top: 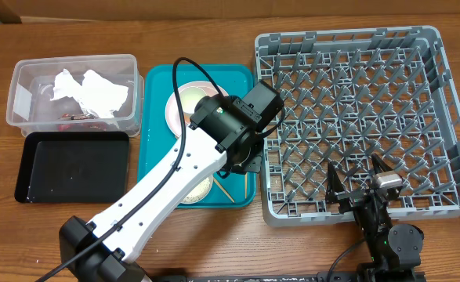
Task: Sort waste into correct bins and load items into the dishwasher
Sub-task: 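Swing the left gripper right over the rice bowl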
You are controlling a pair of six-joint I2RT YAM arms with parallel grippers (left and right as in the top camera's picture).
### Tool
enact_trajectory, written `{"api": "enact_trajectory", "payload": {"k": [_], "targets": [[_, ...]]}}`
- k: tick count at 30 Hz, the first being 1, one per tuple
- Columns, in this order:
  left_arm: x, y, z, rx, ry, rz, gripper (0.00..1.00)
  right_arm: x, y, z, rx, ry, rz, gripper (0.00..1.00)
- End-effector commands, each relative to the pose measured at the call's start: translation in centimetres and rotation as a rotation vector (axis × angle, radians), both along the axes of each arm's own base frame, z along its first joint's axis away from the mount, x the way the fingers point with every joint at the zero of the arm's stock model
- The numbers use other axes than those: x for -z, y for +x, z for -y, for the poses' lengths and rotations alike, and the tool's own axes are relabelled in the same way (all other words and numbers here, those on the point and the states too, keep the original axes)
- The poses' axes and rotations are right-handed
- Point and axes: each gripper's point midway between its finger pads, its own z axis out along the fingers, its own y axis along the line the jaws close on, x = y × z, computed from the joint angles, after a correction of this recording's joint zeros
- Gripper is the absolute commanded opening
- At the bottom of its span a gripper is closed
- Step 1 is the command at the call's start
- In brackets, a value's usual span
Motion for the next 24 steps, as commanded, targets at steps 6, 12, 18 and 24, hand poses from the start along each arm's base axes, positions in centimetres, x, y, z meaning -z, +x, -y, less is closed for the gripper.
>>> {"api": "enact_trajectory", "payload": {"k": [6, 12, 18, 24], "targets": [[3.9, -0.6, -0.7, -0.008, 0.051, -0.032, 0.05, 0.3, 0.1, 0.2, 0.009, 0.000, 0.000, 1.00], [5.3, -0.5, -0.6, -0.009, 0.051, -0.029, 0.09, 0.3, 0.1, 0.2, 0.009, 0.000, 0.000, 1.00], [5.8, -0.2, -0.5, -0.009, 0.046, -0.015, 0.12, 0.3, 0.1, 0.2, 0.009, 0.000, 0.000, 1.00], [5.8, 0.1, -0.8, -0.012, 0.062, -0.001, 0.17, 0.3, 0.1, 0.2, 0.009, 0.000, 0.000, 1.00]]}}
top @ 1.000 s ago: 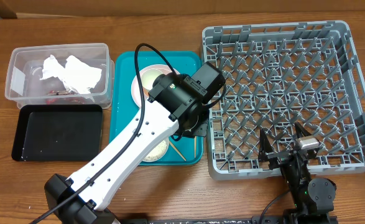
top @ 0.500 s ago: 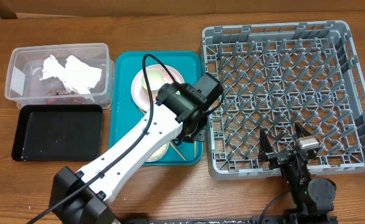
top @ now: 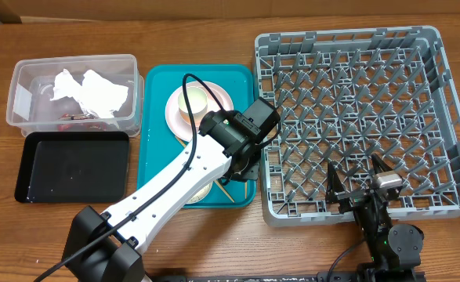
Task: Sort waste into correct bins and load items into the dishwasher
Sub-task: 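Swing the left gripper right over the rice bowl, then lower the left gripper toward the rim of the rice bowl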
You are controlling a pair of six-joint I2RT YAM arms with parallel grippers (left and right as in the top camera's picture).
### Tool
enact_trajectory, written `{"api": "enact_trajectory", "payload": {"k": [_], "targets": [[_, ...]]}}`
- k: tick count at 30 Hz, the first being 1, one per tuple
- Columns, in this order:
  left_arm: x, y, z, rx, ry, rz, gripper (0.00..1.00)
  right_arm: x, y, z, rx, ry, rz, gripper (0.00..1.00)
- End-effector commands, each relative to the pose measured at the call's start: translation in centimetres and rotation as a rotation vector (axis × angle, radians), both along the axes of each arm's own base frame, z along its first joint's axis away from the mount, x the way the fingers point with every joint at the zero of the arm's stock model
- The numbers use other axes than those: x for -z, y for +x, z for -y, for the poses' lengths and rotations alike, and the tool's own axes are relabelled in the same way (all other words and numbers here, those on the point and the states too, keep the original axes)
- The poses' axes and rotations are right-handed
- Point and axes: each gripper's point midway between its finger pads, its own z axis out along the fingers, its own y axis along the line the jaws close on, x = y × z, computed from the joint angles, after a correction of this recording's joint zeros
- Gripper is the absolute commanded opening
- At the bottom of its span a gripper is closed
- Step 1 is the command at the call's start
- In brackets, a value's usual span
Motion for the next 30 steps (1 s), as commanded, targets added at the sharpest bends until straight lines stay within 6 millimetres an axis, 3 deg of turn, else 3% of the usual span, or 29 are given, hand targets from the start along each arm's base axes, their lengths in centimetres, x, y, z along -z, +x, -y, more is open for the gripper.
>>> {"api": "enact_trajectory", "payload": {"k": [1, 12, 23, 27, 30], "targets": [[0.3, 0.0, -0.4, -0.006, 0.028, 0.011, 0.18, 0.3, 0.1, 0.2, 0.009, 0.000, 0.000, 1.00], [0.3, 0.2, -0.2, -0.006, 0.021, 0.018, 0.19, 0.3, 0.1, 0.2, 0.009, 0.000, 0.000, 1.00], [0.7, 0.1, -0.3, -0.006, 0.025, 0.014, 0.26, 0.3, 0.1, 0.2, 0.009, 0.000, 0.000, 1.00], [1.5, -0.2, -1.0, -0.008, 0.055, 0.006, 0.25, 0.3, 0.1, 0.2, 0.009, 0.000, 0.000, 1.00], [2.2, 0.1, -2.5, -0.062, 0.125, 0.034, 0.33, 0.3, 0.1, 0.2, 0.009, 0.000, 0.000, 1.00]]}}
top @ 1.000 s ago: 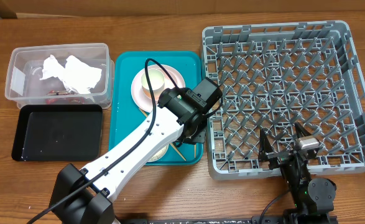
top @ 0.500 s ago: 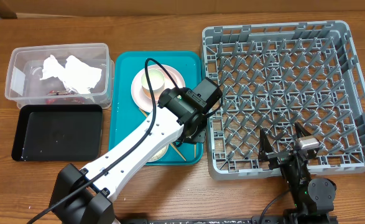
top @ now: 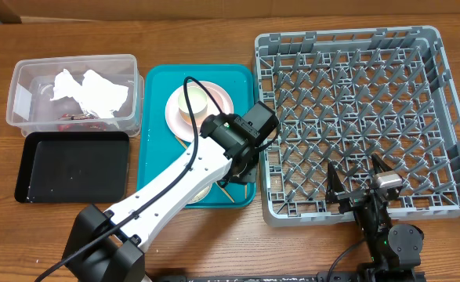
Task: Sort waste into correct bins and load items into the dishwasher
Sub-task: 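Lower the left gripper toward the rim of the rice bowl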
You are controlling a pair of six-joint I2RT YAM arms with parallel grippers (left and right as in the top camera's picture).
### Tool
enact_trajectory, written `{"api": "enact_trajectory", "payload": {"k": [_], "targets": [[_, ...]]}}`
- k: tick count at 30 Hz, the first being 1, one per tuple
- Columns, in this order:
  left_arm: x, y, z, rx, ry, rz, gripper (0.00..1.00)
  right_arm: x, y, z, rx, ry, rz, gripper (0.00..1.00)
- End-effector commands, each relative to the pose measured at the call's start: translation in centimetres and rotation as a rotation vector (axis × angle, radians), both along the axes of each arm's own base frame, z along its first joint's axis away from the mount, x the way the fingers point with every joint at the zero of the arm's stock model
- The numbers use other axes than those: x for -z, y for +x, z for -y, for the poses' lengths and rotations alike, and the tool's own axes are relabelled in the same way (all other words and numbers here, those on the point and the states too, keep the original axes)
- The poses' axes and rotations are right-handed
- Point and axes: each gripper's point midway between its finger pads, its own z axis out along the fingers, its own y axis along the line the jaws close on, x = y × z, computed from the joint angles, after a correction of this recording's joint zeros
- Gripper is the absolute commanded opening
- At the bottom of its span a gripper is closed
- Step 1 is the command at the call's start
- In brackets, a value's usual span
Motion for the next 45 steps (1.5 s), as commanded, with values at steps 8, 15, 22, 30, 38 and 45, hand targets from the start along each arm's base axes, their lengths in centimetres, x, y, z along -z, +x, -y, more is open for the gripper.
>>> {"api": "enact_trajectory", "payload": {"k": [8, 15, 22, 30, 38, 45], "targets": [[2.0, 1.3, -3.9, -0.203, 0.114, 0.056, 0.41, 0.3, 0.1, 0.2, 0.009, 0.000, 0.000, 1.00], [4.4, 1.3, -5.0, -0.229, 0.100, 0.029, 0.35, 0.3, 0.1, 0.2, 0.009, 0.000, 0.000, 1.00], [6.8, 0.5, -5.1, -0.229, 0.081, 0.011, 0.32, 0.3, 0.1, 0.2, 0.009, 0.000, 0.000, 1.00], [8.4, -0.1, -5.5, -0.230, 0.080, 0.009, 0.29, 0.3, 0.1, 0.2, 0.009, 0.000, 0.000, 1.00], [8.5, 0.0, -5.5, -0.229, 0.082, 0.014, 0.23, 0.3, 0.1, 0.2, 0.009, 0.000, 0.000, 1.00], [8.5, 0.0, -5.5, -0.170, 0.089, 0.011, 0.04, 0.3, 0.1, 0.2, 0.009, 0.000, 0.000, 1.00]]}}
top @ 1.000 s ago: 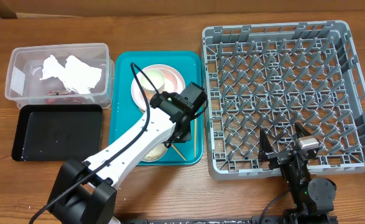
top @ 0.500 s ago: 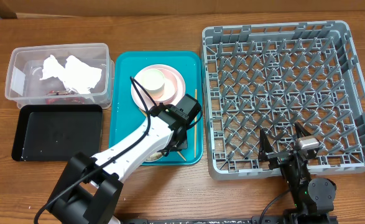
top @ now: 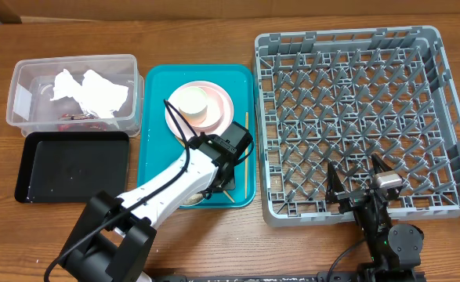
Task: Sort waste into correct bins and load items into the dishwasher
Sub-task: 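Lower the left gripper toward the rim of the rice bowl, then grasp the grey rice bowl rim with the left gripper and carry left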
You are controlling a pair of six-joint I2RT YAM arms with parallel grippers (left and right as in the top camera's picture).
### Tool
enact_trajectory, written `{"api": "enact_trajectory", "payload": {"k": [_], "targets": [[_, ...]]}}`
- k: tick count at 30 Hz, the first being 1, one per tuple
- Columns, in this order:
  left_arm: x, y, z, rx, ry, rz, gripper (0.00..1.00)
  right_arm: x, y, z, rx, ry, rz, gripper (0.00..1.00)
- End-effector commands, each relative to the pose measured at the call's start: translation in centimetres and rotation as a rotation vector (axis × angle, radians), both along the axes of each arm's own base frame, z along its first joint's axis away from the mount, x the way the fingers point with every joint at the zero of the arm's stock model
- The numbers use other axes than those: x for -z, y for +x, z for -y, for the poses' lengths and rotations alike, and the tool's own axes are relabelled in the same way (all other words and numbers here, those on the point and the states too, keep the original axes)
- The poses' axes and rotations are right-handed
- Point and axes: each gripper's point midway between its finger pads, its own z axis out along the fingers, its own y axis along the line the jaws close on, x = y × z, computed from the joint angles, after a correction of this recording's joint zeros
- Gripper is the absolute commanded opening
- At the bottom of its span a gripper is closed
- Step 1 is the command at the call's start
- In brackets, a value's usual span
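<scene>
A teal tray [top: 153, 94] holds a pink plate [top: 223, 106] with a cream cup [top: 191, 103] standing on it. A thin wooden stick [top: 245, 141] lies along the tray's right side, and another [top: 228, 190] lies near its front edge. A pale bowl [top: 190, 200] at the tray's front is mostly covered by my left arm. The left gripper [top: 224, 174] points down over the front right of the tray, its fingers hidden under the wrist. At the front of the grey dish rack [top: 347, 47], my right gripper [top: 355, 182] sits open and empty.
A clear bin [top: 73, 90] with white crumpled tissue and dark scraps stands at the far left. A black tray [top: 73, 166] lies in front of it. The rack fills the right half of the table, its left wall close to the teal tray.
My left wrist has moved toward the tray's front edge and slightly left, lower over the tray. The plate and cup now show fully. The right arm has not moved.
At first my left wrist hung over the pink plate, hiding most of it. Then it stood further right and nearer, by the tray's right edge, and stayed there. Now it is over the tray's front right. Plate, cup, bins and rack have kept their places.
</scene>
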Motion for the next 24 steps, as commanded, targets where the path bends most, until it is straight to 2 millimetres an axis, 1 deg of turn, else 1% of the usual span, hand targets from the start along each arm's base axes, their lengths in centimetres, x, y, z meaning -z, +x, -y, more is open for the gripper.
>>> {"api": "enact_trajectory", "payload": {"k": [1, 5, 7, 12, 13, 16, 17, 18, 21, 24], "targets": [[0.2, -0.1, -0.2, 0.034, 0.005, -0.014, 0.04, 0.3, 0.1, 0.2, 0.008, 0.000, 0.000, 1.00], [-0.3, 0.0, -0.5, 0.025, 0.010, -0.022, 0.04, 0.3, 0.1, 0.2, 0.008, 0.000, 0.000, 1.00], [-1.1, 0.4, -0.8, 0.012, 0.015, -0.021, 0.04, 0.3, 0.1, 0.2, 0.008, 0.000, 0.000, 1.00], [-4.1, 2.4, -1.6, -0.040, -0.004, 0.014, 0.04, 0.3, 0.1, 0.2, 0.008, 0.000, 0.000, 1.00], [-5.4, 3.2, -2.0, -0.046, -0.016, 0.032, 0.04, 0.3, 0.1, 0.2, 0.008, 0.000, 0.000, 1.00], [-7.6, 4.3, -2.9, -0.071, -0.032, 0.060, 0.04, 0.3, 0.1, 0.2, 0.009, 0.000, 0.000, 1.00], [-8.8, 4.8, -3.6, -0.078, -0.046, 0.072, 0.04, 0.3, 0.1, 0.2, 0.008, 0.000, 0.000, 1.00], [-9.5, 5.1, -4.3, -0.094, -0.049, 0.081, 0.04, 0.3, 0.1, 0.2, 0.008, 0.000, 0.000, 1.00], [-11.0, 5.5, -6.4, -0.153, -0.058, 0.103, 0.04, 0.3, 0.1, 0.2, 0.009, 0.000, 0.000, 1.00], [-12.0, 5.9, -8.5, -0.181, -0.099, 0.114, 0.04, 0.3, 0.1, 0.2, 0.008, 0.000, 0.000, 1.00]]}}
